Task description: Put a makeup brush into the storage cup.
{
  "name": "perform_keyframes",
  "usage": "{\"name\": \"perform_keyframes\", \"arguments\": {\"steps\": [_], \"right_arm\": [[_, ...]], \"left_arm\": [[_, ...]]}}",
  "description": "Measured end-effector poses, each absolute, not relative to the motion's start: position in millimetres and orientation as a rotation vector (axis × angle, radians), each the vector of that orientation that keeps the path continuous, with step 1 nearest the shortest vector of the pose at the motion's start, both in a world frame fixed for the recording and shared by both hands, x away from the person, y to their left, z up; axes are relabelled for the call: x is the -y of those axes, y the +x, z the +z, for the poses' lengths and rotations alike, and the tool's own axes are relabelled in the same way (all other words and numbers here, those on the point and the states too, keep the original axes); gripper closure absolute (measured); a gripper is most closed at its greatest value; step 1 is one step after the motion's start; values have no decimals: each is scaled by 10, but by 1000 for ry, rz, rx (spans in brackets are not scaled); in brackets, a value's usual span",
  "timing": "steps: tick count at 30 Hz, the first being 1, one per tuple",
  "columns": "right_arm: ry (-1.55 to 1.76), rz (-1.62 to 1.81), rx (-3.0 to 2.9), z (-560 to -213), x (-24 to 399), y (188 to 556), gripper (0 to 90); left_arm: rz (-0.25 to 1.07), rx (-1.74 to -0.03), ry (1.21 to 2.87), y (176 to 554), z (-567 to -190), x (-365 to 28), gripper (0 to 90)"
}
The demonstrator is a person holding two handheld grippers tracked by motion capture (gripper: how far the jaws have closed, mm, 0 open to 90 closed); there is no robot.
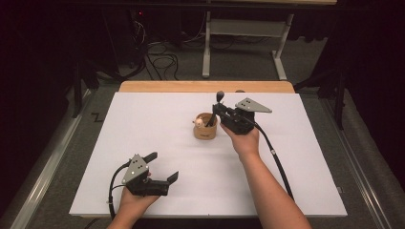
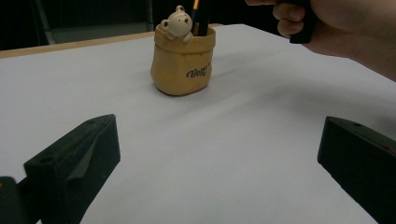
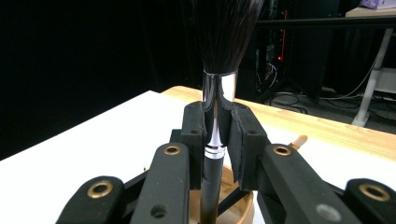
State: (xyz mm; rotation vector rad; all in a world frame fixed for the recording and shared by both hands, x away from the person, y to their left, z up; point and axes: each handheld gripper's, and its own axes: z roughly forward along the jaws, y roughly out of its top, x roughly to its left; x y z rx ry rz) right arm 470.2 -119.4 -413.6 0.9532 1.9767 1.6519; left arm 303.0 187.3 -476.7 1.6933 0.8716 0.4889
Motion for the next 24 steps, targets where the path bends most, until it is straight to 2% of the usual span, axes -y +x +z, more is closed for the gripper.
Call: {"name": "perform_keyframes", "arguments": {"steps": [24], "right_arm": [[985, 1615, -2014, -4299, 1170, 4735, 787]], "left_arm": [[490, -876, 1695, 3009, -4781, -1904, 2]]}}
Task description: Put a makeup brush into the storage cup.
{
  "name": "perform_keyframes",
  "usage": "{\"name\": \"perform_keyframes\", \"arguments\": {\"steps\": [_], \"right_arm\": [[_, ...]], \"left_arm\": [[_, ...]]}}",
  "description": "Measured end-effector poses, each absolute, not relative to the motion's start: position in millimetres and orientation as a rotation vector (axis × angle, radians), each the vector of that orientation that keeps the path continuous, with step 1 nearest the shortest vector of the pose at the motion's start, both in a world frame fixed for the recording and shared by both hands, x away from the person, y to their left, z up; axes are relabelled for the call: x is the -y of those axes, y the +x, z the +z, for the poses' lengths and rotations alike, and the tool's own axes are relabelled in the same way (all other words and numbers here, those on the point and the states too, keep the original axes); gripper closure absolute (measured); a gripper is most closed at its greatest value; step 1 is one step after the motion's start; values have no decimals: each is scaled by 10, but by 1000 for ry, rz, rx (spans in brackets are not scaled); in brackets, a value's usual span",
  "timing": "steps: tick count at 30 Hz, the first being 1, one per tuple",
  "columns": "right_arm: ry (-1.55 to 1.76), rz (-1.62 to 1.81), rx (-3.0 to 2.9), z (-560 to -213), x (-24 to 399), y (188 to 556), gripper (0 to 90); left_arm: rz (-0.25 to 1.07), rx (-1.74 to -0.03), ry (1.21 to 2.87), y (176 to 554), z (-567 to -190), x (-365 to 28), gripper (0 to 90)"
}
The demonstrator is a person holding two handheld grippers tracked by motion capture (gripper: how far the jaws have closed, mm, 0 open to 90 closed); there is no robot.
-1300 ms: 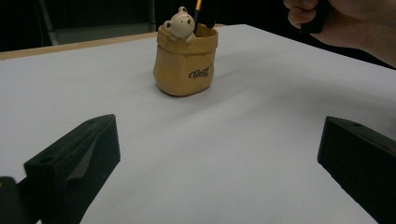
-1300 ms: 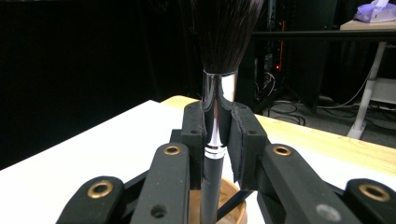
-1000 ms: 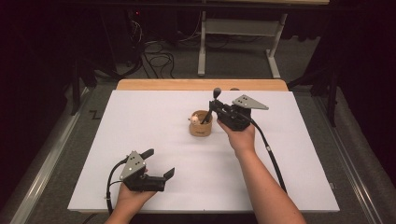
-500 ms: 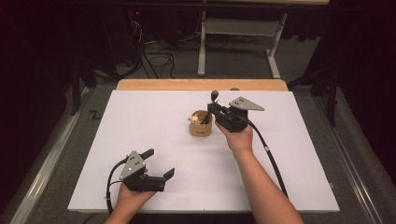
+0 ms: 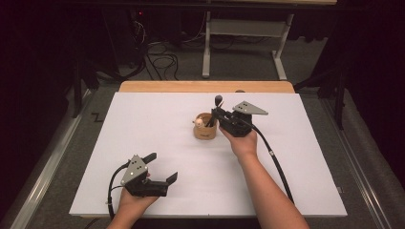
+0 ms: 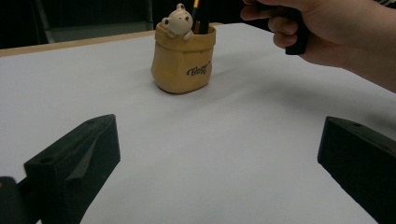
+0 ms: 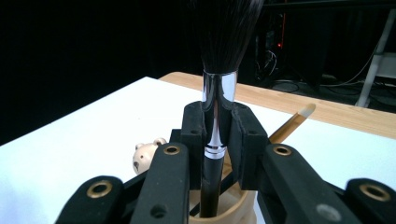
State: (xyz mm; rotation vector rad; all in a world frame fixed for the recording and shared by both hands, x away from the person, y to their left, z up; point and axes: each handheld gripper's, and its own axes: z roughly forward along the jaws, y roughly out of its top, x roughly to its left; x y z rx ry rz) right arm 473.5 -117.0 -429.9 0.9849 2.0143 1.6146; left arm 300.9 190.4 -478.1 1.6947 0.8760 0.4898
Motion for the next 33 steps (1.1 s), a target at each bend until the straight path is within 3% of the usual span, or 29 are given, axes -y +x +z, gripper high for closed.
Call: {"name": "perform_keyframes", "arguments": {"steps": [29, 30, 33], "right_arm": [[1015, 1595, -2037, -4394, 1137, 4741, 783], [1010, 1596, -2039, -4395, 1136, 4741, 777], [1018, 1602, -2036, -4387, 1139, 4743, 634]], "left_arm": [[498, -884, 1693, 2984, -4785, -1930, 2], [498, -883, 1695, 2983, -4783, -1930, 2], [498, -883, 1694, 2984, -4784, -1930, 2]]}}
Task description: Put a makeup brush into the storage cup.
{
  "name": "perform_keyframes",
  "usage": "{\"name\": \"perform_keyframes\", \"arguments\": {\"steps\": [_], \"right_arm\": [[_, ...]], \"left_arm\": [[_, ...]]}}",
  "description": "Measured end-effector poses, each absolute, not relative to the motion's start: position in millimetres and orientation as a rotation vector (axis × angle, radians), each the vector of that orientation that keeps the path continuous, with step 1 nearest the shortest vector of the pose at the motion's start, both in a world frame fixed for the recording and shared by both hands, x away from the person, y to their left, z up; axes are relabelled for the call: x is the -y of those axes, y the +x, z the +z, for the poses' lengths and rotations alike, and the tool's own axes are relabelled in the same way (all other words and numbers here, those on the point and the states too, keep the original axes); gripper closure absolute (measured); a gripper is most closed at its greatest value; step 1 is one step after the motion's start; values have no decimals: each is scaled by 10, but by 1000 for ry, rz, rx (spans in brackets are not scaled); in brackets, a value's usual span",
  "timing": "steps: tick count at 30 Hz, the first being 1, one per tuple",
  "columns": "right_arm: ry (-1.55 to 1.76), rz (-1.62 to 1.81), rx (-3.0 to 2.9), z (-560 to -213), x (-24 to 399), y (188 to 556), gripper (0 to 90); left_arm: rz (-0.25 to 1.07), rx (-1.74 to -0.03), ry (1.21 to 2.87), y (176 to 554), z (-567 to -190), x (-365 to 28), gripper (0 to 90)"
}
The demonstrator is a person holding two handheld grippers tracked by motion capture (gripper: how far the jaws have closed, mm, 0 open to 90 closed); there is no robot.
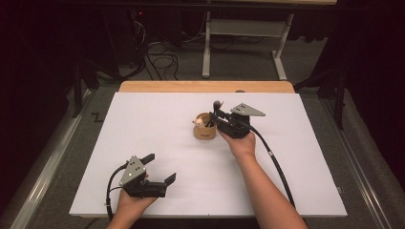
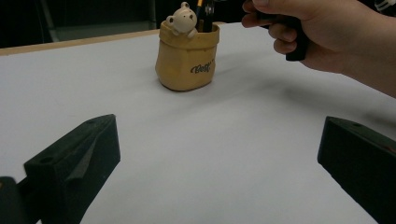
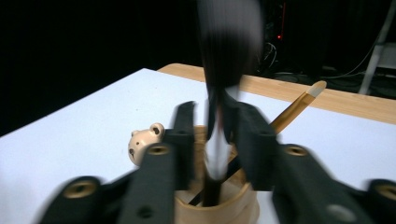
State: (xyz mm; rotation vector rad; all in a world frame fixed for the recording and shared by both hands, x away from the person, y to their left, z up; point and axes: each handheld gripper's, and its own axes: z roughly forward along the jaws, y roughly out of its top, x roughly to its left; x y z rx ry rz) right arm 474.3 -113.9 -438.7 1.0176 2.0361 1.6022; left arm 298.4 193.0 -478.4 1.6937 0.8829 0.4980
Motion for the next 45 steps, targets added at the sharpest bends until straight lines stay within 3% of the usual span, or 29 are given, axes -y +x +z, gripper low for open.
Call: {"name": "perform_keyframes", "arguments": {"steps": [3, 11, 17, 30, 45], "right_arm": [[1039, 1596, -2027, -4374, 1155, 4743, 518], [1077, 1566, -2019, -4358, 1198, 4748, 382], [1100, 1559, -2004, -4359, 1201, 4755, 211], [1112, 1538, -2028, -4384, 1192, 4779, 13], [1099, 1512, -2065, -4329, 1228, 4695, 3]], "left_arm": [[498, -883, 1694, 2985, -4784, -1931, 2], [496, -882, 1697, 2983, -4786, -1920, 2], [496, -882, 1696, 2984, -4785, -1920, 2], [495, -879, 1697, 2985, -4785, -1920, 2], [501, -889, 1686, 2987, -4777, -1942, 2]]}}
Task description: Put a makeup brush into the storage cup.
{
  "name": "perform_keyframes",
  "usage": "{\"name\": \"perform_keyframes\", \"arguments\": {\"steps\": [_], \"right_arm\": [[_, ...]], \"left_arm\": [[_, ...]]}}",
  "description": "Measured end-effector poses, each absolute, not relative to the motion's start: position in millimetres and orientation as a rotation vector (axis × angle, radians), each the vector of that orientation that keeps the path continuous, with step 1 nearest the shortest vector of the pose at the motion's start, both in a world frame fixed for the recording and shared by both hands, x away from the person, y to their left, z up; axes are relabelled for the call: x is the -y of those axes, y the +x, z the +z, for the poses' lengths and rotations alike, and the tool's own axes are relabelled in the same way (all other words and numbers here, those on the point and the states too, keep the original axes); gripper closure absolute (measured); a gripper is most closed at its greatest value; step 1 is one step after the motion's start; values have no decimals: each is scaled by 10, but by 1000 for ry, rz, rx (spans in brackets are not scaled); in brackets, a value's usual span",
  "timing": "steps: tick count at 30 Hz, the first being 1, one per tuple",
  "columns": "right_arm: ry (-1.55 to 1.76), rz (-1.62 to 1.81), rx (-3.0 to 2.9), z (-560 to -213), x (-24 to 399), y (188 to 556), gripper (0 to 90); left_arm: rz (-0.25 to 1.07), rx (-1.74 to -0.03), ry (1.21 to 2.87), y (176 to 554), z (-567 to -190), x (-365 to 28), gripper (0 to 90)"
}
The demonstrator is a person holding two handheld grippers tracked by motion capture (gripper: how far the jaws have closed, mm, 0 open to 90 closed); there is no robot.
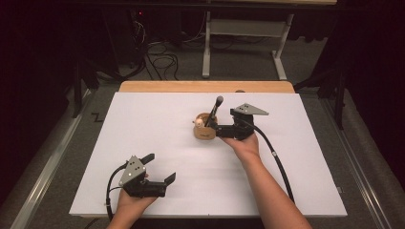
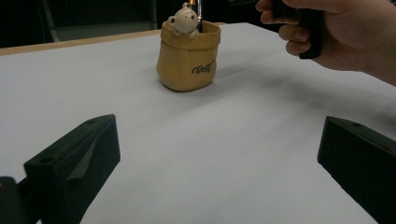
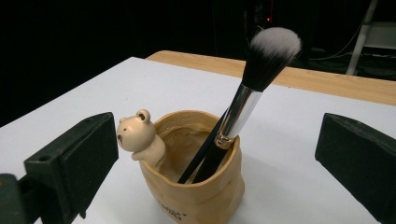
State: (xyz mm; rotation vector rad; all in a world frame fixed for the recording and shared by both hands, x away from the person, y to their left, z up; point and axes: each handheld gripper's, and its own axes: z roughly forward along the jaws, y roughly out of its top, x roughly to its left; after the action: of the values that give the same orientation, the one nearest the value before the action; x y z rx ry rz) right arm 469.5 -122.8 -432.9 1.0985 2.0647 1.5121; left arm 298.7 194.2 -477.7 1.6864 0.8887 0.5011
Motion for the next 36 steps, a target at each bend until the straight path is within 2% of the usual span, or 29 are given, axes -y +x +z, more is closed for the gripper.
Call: {"name": "perform_keyframes", "arguments": {"steps": [36], "right_arm": [[1078, 1517, -2083, -4415, 1686, 4120, 3]], "left_arm": [[506, -885, 1692, 3027, -4773, -1929, 2]]}}
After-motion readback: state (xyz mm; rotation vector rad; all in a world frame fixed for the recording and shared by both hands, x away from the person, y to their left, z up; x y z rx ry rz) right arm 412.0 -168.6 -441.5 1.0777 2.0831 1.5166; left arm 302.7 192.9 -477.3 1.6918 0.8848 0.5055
